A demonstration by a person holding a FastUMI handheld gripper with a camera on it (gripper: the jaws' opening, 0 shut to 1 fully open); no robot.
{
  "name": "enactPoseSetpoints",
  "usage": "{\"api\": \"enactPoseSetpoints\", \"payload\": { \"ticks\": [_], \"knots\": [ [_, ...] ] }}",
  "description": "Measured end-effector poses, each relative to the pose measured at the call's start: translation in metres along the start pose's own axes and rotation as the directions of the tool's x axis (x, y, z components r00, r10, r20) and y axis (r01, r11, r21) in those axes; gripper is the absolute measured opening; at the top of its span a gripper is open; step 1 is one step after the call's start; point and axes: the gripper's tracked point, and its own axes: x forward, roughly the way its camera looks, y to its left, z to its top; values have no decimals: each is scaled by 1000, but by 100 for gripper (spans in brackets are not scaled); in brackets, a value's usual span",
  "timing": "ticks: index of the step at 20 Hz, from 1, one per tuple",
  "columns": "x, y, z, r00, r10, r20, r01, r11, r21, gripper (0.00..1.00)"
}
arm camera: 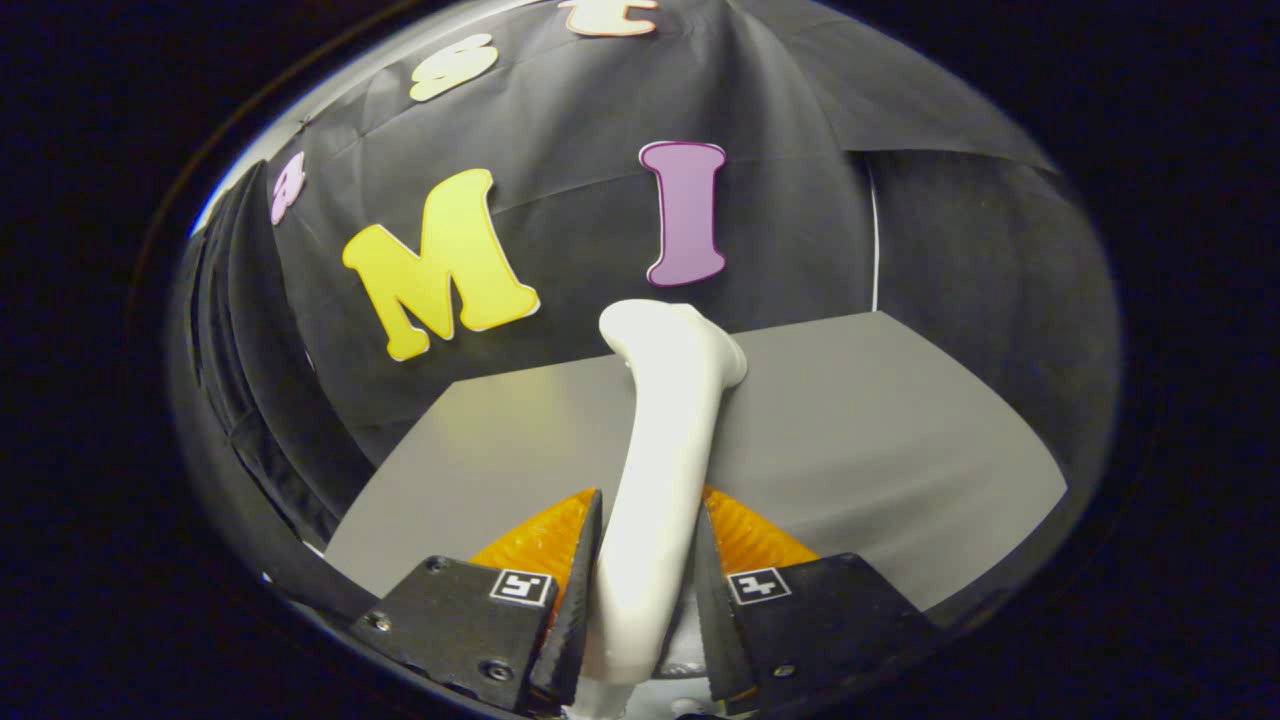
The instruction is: Iron the clothes twice with a garment steamer, once on the left side and once on the right side.
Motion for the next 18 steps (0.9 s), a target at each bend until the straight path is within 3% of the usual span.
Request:
{"api": "enactPoseSetpoints", "payload": {
  "ticks": [3,8,13,18],
  "knots": [
    [-1,4,0,998,61,-8,-61,996,59,42],
    [-14,16,14,996,54,69,-54,999,2,36],
    [-62,35,27,989,47,137,-50,999,19,35],
    [-121,87,44,970,64,235,-73,997,28,35]
  ]
}}
